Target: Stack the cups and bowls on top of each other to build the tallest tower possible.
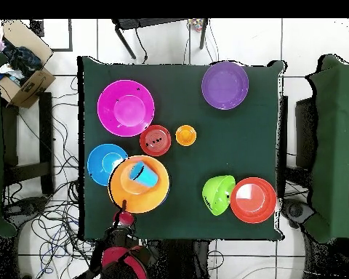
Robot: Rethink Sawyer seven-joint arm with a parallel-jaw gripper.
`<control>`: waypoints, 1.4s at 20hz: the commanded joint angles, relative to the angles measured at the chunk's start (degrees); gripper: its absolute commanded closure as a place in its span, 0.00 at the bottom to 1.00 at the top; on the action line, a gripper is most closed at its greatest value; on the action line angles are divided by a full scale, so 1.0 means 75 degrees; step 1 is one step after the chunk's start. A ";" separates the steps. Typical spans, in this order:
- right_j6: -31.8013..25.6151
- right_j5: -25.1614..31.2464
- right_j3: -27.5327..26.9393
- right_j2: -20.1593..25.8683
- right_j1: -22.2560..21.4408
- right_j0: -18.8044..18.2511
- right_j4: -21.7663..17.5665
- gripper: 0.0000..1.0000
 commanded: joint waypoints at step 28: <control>0.0866 0.1812 -0.0625 0.0324 0.0279 -0.0027 0.0085 1.00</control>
